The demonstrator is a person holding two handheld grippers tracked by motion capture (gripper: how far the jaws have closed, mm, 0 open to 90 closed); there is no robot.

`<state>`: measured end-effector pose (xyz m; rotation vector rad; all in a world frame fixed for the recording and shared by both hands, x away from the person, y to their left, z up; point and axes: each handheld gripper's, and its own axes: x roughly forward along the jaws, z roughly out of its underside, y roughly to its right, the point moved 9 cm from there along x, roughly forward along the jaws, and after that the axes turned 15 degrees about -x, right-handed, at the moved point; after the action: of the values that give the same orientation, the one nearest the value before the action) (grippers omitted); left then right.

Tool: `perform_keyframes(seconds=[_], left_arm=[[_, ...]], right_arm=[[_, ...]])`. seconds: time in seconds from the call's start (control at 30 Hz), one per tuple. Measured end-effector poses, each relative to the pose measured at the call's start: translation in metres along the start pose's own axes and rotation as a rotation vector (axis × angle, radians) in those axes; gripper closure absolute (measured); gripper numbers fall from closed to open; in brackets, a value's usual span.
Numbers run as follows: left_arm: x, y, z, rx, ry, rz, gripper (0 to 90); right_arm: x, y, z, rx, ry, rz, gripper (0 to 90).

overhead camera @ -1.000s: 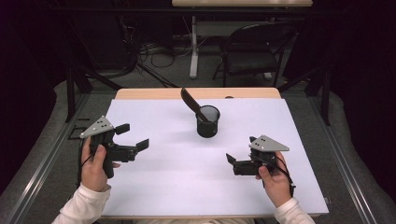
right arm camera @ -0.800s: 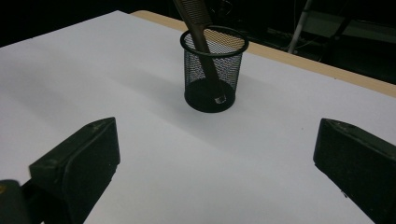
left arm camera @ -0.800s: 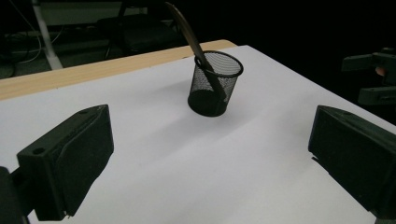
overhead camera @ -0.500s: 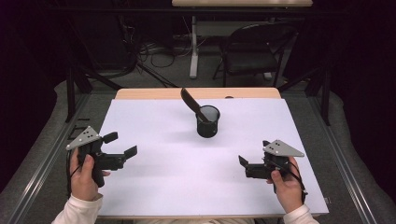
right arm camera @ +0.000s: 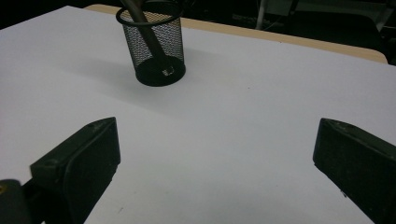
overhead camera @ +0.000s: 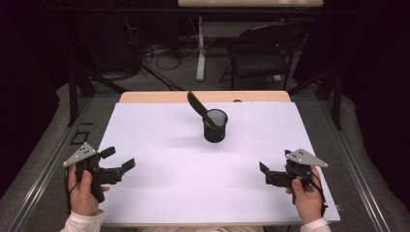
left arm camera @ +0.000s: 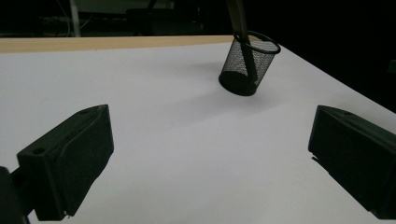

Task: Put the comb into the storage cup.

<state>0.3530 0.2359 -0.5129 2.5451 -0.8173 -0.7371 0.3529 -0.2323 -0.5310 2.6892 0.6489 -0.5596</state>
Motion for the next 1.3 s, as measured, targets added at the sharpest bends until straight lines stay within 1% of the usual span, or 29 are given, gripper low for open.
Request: perform_keyframes(seconds=[0.03, 0.07, 0.1, 0.13, 0.17, 0.23, 0.37, 0.53, 0.7, 0.73, 0.83, 0.87, 0.97, 1.0, 1.07, 1.1, 1.3], left_arm=[[0.0, -0.003, 0.001, -0.003, 0.005, 0.0, 0.5], [0.0, -0.005, 0.002, -0.005, 0.009, -0.001, 0.5], [0.0, -0.007, 0.003, -0.006, 0.015, -0.004, 0.5], [0.0, -0.009, 0.004, -0.005, 0.02, -0.003, 0.5], [0.0, -0.011, 0.005, -0.004, 0.026, -0.002, 0.5], [0.0, -0.015, 0.006, 0.0, 0.035, -0.006, 0.5], [0.0, -0.023, 0.01, 0.002, 0.042, -0.016, 0.5], [0.003, -0.032, 0.015, -0.004, 0.045, -0.021, 0.5], [0.003, -0.038, 0.019, -0.004, 0.048, -0.026, 0.5], [0.003, -0.04, 0.019, -0.005, 0.05, -0.029, 0.5], [0.004, -0.044, 0.021, -0.004, 0.047, -0.039, 0.5], [0.004, -0.046, 0.021, -0.003, 0.045, -0.041, 0.5], [0.005, -0.05, 0.023, 0.0, 0.041, -0.054, 0.5], [0.005, -0.051, 0.023, 0.0, 0.041, -0.057, 0.5], [0.005, -0.054, 0.025, -0.004, 0.039, -0.059, 0.5], [0.005, -0.054, 0.025, -0.007, 0.037, -0.061, 0.5], [0.006, -0.058, 0.027, -0.001, 0.034, -0.067, 0.5]], right_arm=[[0.0, 0.001, 0.002, 0.003, -0.011, 0.001, 0.7], [0.001, 0.003, 0.004, 0.003, -0.009, 0.012, 0.6], [0.001, 0.004, 0.006, -0.001, -0.022, 0.019, 0.7], [0.003, 0.006, 0.008, -0.003, -0.014, 0.03, 0.6], [0.003, 0.007, 0.01, -0.007, -0.024, 0.034, 0.6], [0.004, 0.008, 0.014, -0.003, -0.024, 0.044, 0.7], [0.006, 0.01, 0.022, 0.009, -0.035, 0.046, 0.7], [0.009, 0.013, 0.03, 0.009, -0.047, 0.057, 0.7], [0.011, 0.018, 0.035, 0.018, -0.041, 0.073, 0.6], [0.011, 0.019, 0.037, 0.019, -0.051, 0.074, 0.7], [0.012, 0.022, 0.041, 0.033, -0.05, 0.081, 0.7], [0.012, 0.022, 0.043, 0.035, -0.061, 0.078, 0.7], [0.013, 0.025, 0.045, 0.045, -0.055, 0.085, 0.7], [0.013, 0.026, 0.046, 0.044, -0.063, 0.084, 0.7], [0.015, 0.026, 0.048, 0.053, -0.061, 0.087, 0.9], [0.015, 0.027, 0.049, 0.052, -0.072, 0.085, 0.9], [0.016, 0.031, 0.052, 0.068, -0.075, 0.092, 1.0]])
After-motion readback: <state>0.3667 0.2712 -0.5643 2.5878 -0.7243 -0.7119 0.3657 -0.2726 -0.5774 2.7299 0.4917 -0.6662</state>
